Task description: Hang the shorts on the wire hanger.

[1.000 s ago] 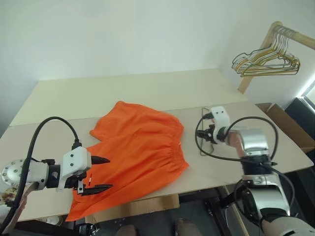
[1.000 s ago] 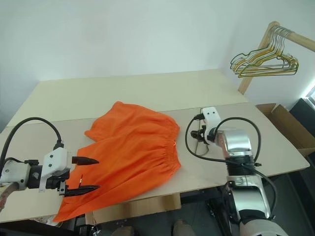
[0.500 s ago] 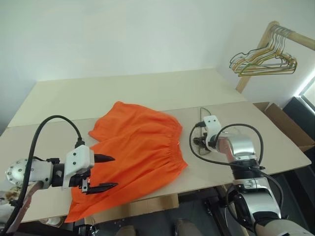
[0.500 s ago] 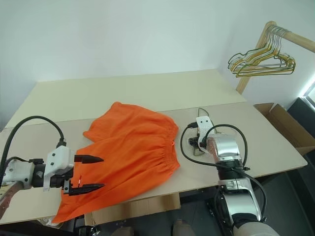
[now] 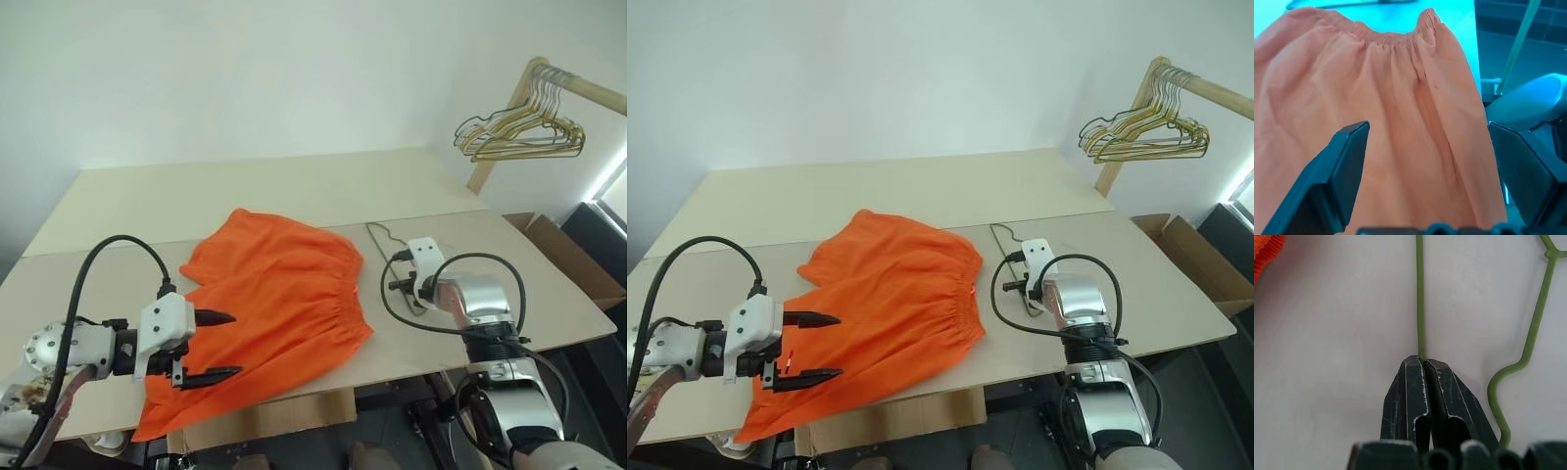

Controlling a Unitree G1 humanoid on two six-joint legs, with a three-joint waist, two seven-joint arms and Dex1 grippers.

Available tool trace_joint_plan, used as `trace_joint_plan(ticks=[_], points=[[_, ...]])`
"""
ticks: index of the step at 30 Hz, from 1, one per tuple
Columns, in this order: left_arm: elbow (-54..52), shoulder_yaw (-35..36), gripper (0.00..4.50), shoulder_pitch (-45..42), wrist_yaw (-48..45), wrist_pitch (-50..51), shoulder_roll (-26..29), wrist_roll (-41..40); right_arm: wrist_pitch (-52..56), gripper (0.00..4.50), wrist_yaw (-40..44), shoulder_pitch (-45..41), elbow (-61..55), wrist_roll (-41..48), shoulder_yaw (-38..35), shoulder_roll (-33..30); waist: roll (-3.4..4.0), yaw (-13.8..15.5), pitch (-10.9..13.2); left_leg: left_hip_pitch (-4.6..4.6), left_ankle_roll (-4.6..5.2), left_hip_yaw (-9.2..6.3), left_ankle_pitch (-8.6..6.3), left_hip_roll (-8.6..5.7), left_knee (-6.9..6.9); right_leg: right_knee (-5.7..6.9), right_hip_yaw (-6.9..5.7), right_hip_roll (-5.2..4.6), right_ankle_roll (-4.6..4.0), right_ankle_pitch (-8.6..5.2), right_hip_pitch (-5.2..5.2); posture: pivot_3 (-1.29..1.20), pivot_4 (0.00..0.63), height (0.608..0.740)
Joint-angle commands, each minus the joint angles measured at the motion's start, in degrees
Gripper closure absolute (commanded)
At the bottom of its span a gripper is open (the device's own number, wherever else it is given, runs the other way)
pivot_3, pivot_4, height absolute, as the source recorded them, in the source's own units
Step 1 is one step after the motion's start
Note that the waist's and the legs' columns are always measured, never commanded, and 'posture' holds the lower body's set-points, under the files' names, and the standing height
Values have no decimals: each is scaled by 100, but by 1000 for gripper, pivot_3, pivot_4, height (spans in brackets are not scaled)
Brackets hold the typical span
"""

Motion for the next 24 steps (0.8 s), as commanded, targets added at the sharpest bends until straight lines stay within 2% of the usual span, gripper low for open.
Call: trace_joint_plan(ticks=[1, 5, 9, 12, 13, 17, 24], points=[[123, 148, 318, -618, 722, 359, -456, -407, -258, 4486, -332, 31, -264, 27, -324, 116, -1, 4, -1, 1, 0, -2, 0, 0, 1, 1, -1, 0, 0, 0, 3, 17, 0, 740], [516, 267, 318, -1650, 2034, 1659, -1379, -1337, -416, 4486, -522, 28, -1291, 232, -758, 268, 18, 44, 10, -18, 0, -19, 0, -4, 7, 11, 4, 0, 6, 4, -18, 1, 0, 740], [994, 516, 318, -2307, 2977, 2680, -2275, -2535, -474, 4486, -529, 267, -2246, 441, -846, 443, 27, 14, 9, -28, 1, -49, 0, -7, 5, 11, 13, -2, 8, 5, -29, -9, 0, 740], [1577, 811, 318, -2748, 3836, 3189, -2908, -3253, -999, 4486, -402, 649, -2828, 504, -697, 510, 25, 22, 8, -30, 2, -54, -1, -9, 6, 8, 9, -5, 11, 6, -27, -12, 0, 740], [1696, 864, 318, -2834, 3973, 3264, -3027, -3383, -1233, 4486, -341, 777, -2981, 542, -662, 540, 25, 14, 8, -30, 2, -57, -1, -9, 7, 7, 7, -5, 12, 6, -26, -11, 0, 740], [2089, 838, 318, -3191, 4068, 3343, -3336, -3720, -3604, 4486, 181, 1678, -3626, -186, 551, 14, 26, -29, 10, -31, 1, -55, -1, -17, 7, 7, 8, -7, 14, 5, -27, -20, 0, 740], [2039, 997, 318, -3452, 3864, 3231, -3435, -4340, -5463, 4486, 495, 1997, -3763, -493, 1251, -12, 24, -136, 10, -16, 0, -52, -1, -18, 4, 3, 17, 0, 13, 5, -17, -27, 0, 740]])
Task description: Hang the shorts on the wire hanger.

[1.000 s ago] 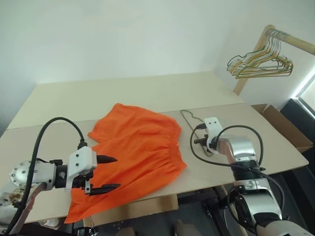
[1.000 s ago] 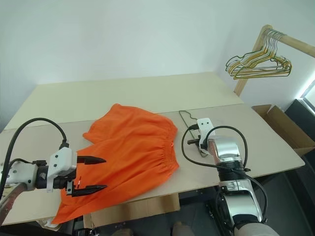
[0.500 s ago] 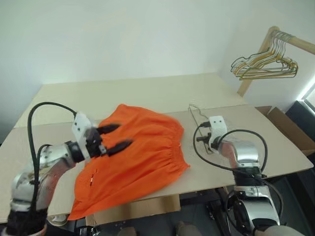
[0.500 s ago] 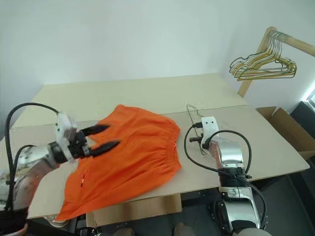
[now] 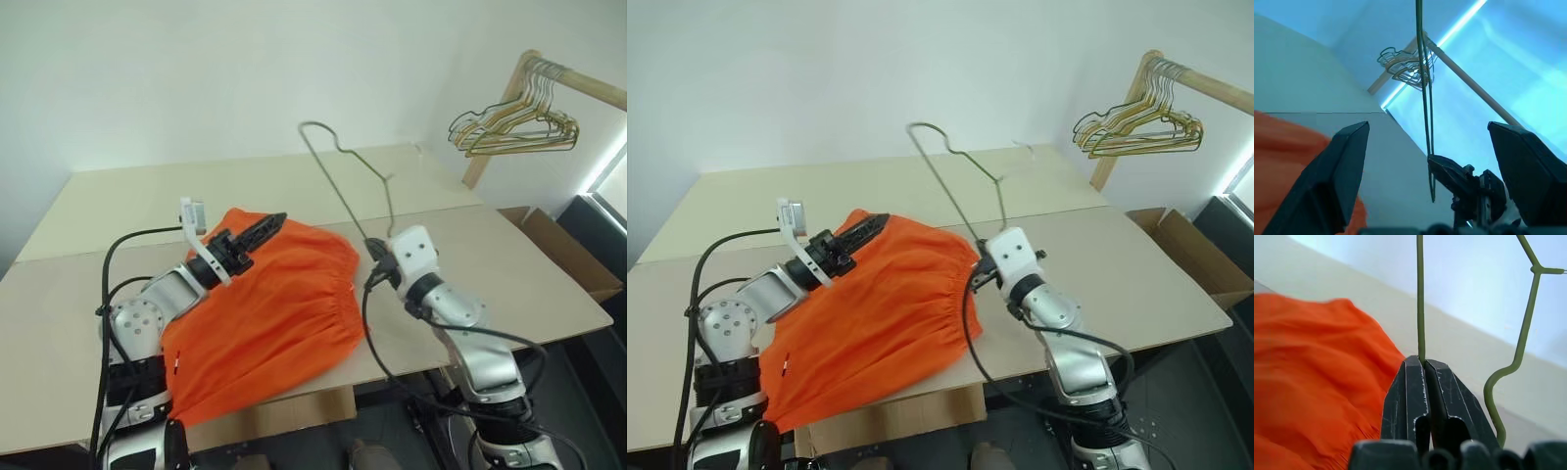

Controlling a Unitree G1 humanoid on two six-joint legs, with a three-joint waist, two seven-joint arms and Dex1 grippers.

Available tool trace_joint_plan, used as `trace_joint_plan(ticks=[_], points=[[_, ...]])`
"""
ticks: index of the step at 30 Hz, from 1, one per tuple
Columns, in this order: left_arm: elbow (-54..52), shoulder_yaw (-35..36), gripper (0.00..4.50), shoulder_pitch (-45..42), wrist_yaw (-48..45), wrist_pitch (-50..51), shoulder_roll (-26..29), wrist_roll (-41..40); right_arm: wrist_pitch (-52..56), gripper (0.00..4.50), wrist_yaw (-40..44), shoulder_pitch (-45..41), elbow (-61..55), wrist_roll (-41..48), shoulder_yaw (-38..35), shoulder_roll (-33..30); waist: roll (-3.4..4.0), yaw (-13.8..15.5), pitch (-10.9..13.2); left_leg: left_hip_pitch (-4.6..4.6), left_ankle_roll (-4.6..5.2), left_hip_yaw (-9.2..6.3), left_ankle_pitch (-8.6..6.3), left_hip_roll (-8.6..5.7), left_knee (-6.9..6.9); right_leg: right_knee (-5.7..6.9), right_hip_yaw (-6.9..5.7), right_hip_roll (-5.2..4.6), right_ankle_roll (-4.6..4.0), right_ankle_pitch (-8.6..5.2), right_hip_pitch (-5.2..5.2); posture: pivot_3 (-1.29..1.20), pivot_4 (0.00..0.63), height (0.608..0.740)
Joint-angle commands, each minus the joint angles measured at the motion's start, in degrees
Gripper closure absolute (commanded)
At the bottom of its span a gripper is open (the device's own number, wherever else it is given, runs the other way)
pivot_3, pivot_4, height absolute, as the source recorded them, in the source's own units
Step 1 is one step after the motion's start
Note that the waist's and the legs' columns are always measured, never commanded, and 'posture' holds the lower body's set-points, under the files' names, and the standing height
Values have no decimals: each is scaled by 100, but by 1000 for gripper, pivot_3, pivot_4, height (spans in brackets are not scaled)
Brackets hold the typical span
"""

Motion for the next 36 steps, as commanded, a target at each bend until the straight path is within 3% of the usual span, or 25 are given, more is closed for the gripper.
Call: trace_joint_plan(ticks=[1, 12, 24, 25, 28, 31, 36], points=[[-256, 127, 318, -82, -166, -147, 85, -259, -696, 4486, 130, -42, -280, -66, 114, 19, -1, 1, 0, -1, 0, -1, 0, 0, 0, 0, 0, 0, 0, 0, 0, -27, 0, 740], [-623, -14, 318, -12, -469, -781, -97, -240, -1430, 4486, 405, 95, -48, -366, 352, -118, -3, 81, 1, -3, 0, 6, 0, -3, 4, -13, -2, -3, -1, 1, 7, -24, 0, 740], [-478, -97, 4238, -100, -177, -1183, -266, -101, -1423, 4500, 318, 120, -10, -549, 308, 2, -4, 68, 2, 0, 0, 4, 0, -3, 4, -14, -2, -2, -1, 2, 9, -32, 0, 740], [-476, -106, 4480, -101, -146, -1202, -277, -98, -1457, 4500, 320, 115, 2, -578, 319, 0, -4, 67, 2, -1, 0, 4, 0, -3, 4, -14, -2, -2, -1, 2, 9, -30, 0, 740], [-498, -187, 4480, -114, -53, -1269, -275, 57, -1533, 4500, 504, 68, 33, -574, 366, -85, -5, 71, 3, -1, 0, 4, 0, -3, 4, -15, -2, -2, -1, 2, 9, -28, 0, 740], [-526, -303, 4500, -79, -145, -1340, -226, 255, -1669, 3698, 638, 61, 57, -616, 412, -191, -5, 73, 3, -1, 0, 5, 0, -4, 4, -15, -2, -2, -1, 2, 10, -26, 0, 740], [-539, -331, 4500, -55, -341, -1453, -186, 360, -2004, 1996, 491, 104, 160, -884, 416, -184, -6, 59, 3, -1, 0, 10, 0, -4, 3, -15, -2, -2, -1, 2, 9, -36, 0, 740]])
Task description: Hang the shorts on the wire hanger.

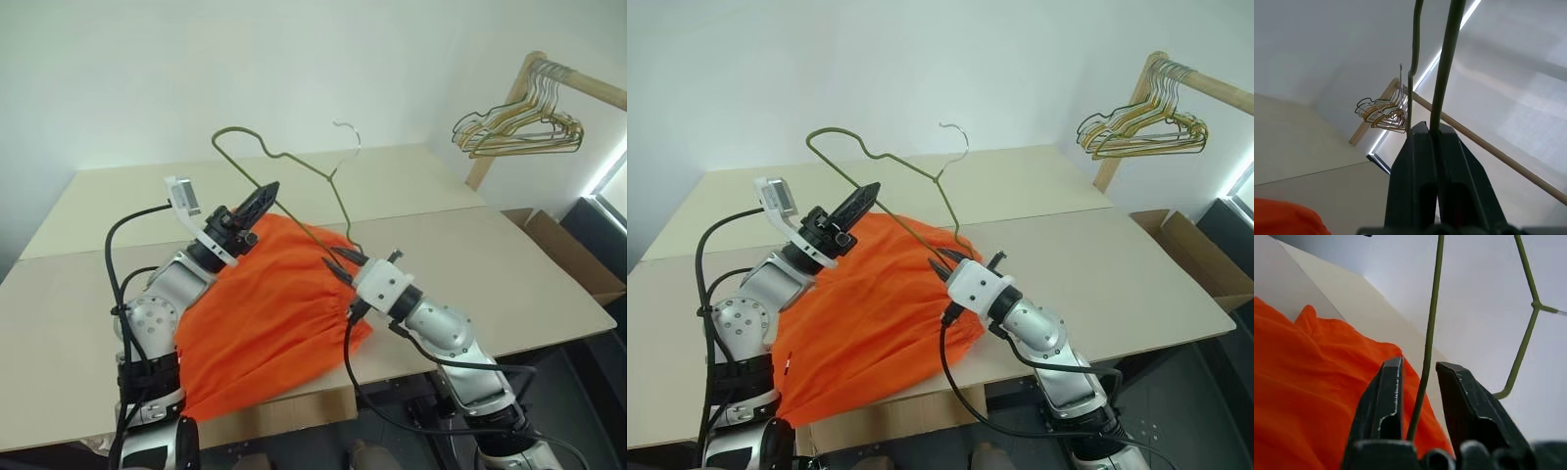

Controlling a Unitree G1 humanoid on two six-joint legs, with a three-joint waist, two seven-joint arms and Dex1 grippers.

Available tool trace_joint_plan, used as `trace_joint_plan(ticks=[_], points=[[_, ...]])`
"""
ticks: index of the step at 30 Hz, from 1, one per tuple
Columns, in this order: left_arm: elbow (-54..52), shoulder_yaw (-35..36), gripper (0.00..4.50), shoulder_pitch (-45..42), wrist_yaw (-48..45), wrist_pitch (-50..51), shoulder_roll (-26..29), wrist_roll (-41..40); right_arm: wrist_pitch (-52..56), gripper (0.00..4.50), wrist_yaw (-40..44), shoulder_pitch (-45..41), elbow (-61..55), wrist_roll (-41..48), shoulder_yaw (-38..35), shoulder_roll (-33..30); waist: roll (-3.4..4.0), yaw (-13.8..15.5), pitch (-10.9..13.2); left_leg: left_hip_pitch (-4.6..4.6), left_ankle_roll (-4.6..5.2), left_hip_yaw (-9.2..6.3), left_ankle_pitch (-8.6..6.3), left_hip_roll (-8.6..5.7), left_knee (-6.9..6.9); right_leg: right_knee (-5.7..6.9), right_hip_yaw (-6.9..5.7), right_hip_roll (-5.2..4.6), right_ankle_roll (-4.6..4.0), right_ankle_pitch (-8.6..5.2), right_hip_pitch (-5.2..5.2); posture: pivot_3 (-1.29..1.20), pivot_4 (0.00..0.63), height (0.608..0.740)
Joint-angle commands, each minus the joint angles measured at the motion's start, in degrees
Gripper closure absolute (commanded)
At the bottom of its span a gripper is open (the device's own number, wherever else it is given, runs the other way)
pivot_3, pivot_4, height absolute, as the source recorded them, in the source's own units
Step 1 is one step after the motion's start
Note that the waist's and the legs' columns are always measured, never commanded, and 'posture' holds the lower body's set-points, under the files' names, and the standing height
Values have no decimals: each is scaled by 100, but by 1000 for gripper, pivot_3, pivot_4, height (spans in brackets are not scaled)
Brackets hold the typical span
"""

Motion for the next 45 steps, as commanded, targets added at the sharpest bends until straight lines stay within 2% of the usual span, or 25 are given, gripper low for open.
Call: trace_joint_plan(ticks=[1, 5, 8, 13, 16, 19, 23, 29, 35, 45], points=[[-116, 1, 4500, -108, -170, -163, 117, 70, -233, 1674, 14, -57, -77, 11, -32, 2, 0, 0, 0, 0, 0, 0, 0, 0, 0, 0, 0, 0, 0, 0, 0, -37, 0, 740], [-83, -61, 4500, -142, -519, -288, 413, 369, 239, 1674, 346, 53, -345, 713, -343, -28, -2, 3, 1, 0, 0, 0, 0, 0, 0, 0, 0, 0, 0, 0, 1, -39, 0, 740], [-45, -93, 4500, -112, -984, -445, 845, 697, 1550, 1674, 892, 60, -775, 2384, -1088, -225, -2, 3, 4, -1, 0, -1, 0, 0, 0, -2, 0, 0, 0, 0, 1, -43, 0, 740], [-62, 283, 4500, -67, -1993, -390, 1347, 214, 3665, 1674, 1995, 59, -738, 4870, -2041, -1193, -5, 9, 9, -1, 2, 1, -1, 2, 0, -9, -5, -2, 0, 0, 4, -45, 0, 740], [-50, 485, 4500, -69, -2545, -249, 1513, -211, 4647, 1674, 2374, -116, -374, 5922, -2298, -1528, -5, -6, 10, 1, 3, 17, -1, 7, -1, -8, -8, 2, -1, -1, 4, -44, 0, 740], [10, 572, 4500, -87, -3100, -126, 1696, -508, 5630, 1674, 3087, -440, 241, 6808, -2314, -1880, -6, -22, 15, 4, 3, 29, -1, 12, -1, -9, -4, 8, -2, -1, 5, -43, 0, 740], [68, 500, 4500, -101, -3474, -24, 1828, -622, 5888, 1674, 3838, -789, 633, 6850, -1983, -2105, -5, 0, 16, 1, 3, 29, -1, 11, -1, -14, -5, 9, 0, -2, 5, -45, 0, 740], [59, 443, 4500, -167, -3564, -27, 1703, -774, 5744, 1674, 4171, -1329, 1048, 6419, -1462, -1825, -6, 1, 17, -4, 4, 30, -2, 12, 0, -17, -5, 9, 4, -1, 2, -45, 0, 740], [76, 369, 4500, -170, -3509, -123, 1592, -679, 5786, 1674, 4166, -1638, 1072, 6243, -1146, -1443, -7, 4, 17, -14, 4, 27, -2, 13, 3, -17, -7, 8, 5, 0, -3, -42, 0, 740], [15, 316, 4500, -127, -3484, -135, 1484, -650, 5871, 1674, 3886, -1720, 935, 6191, -1080, -1012, -6, 2, 17, -17, 3, 25, -2, 13, 3, -16, -8, 7, 5, 1, -6, -47, 0, 740]])
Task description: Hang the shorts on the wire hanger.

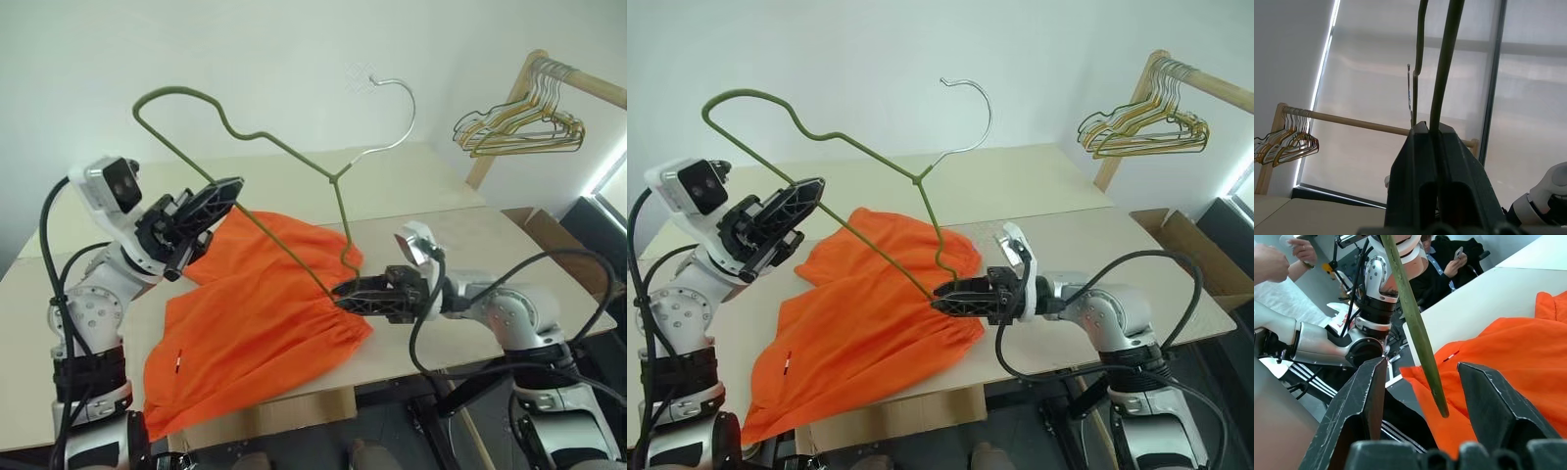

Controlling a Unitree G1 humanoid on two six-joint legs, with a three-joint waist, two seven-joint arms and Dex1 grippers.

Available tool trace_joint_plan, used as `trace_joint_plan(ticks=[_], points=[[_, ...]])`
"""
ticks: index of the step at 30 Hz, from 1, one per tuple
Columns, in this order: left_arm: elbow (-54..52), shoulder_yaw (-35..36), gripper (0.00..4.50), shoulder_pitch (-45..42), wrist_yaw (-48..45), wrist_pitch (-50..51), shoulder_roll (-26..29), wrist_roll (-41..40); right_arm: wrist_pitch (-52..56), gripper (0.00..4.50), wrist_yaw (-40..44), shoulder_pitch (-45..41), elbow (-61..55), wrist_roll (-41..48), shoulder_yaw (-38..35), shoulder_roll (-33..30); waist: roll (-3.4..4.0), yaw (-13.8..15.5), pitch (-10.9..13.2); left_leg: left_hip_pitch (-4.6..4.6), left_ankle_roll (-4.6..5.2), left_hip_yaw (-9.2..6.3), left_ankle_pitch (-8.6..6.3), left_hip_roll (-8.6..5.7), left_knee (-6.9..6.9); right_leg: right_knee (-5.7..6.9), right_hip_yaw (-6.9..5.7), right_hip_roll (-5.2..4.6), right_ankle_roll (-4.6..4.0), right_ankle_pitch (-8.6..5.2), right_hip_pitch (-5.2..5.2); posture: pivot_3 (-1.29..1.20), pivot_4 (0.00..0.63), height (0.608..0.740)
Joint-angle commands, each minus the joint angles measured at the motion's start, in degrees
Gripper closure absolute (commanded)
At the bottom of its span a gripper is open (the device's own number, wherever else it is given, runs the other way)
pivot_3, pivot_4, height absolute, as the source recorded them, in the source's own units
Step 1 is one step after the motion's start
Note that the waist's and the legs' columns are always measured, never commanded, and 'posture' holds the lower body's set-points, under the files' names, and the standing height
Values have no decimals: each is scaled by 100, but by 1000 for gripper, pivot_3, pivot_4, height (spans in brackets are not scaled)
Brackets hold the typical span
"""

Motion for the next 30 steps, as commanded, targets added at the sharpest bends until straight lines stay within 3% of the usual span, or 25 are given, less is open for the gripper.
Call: trace_joint_plan(ticks=[1, 5, 8, 12, 14, 17, 22, 28, 30], points=[[-112, -12, 4500, -94, -8, -87, -15, -17, 8, 1674, -74, -152, -169, -9, -27, 67, 0, 0, 0, 0, 0, 0, 0, 0, 0, 0, 0, 0, 0, 0, 0, -49, 0, 740], [-100, 8, 4500, -69, 44, -111, -37, -17, 31, 1841, -126, -133, -161, 4, -34, 111, 0, -3, 0, 0, 0, 1, 0, 0, 0, 0, 0, 0, 0, 0, -1, -52, 0, 740], [-105, -4, 4500, -58, 57, -103, -41, -9, 39, 2556, -142, -109, -169, 50, -67, 145, 0, -3, 0, 0, 0, 1, 0, 0, 0, 0, 0, 0, 0, 0, -1, -52, 0, 740], [-37, -48, 4500, -65, 82, -50, -11, 45, 50, 4051, -150, -111, -161, 55, -84, 146, 0, -3, 0, 0, 0, 1, 0, 0, 0, 0, 0, 0, 0, 0, -1, -52, 0, 740], [-20, -75, 4500, -33, 25, -138, -32, 149, 42, 4491, -152, -111, -143, 44, -95, 146, 1, -6, 0, 0, 0, 1, 0, 0, 0, 1, 0, 0, 0, 0, -1, -50, 0, 740], [-5, -189, 3774, 83, 76, -415, -155, 512, 0, 4500, -151, -92, -153, 25, -119, 157, 0, -2, 0, 0, 0, 0, 0, -1, 0, 1, -1, 0, 0, 0, -1, -49, 0, 740], [40, -368, 2163, 317, 70, -382, -125, 800, -7, 4500, -291, -6, -254, 189, -295, 259, 0, -5, 0, -4, 0, 1, 0, 0, 0, 0, -1, 0, 0, 0, -3, -60, 0, 740], [292, -1696, 226, 905, -62, -834, 628, 2840, 482, 4500, -1028, 451, -311, 951, -1168, 284, 3, -6, 2, 0, 0, 2, 0, -1, -3, 0, 0, 1, -1, 0, -1, -58, 0, 740], [376, -2002, 16, 1034, -47, -1095, 736, 3357, 722, 4500, -1241, 826, -488, 1127, -1435, 61, 4, 39, 2, -3, 0, 2, 0, -2, -2, -4, -3, -1, 0, 0, -1, -59, 0, 740]])
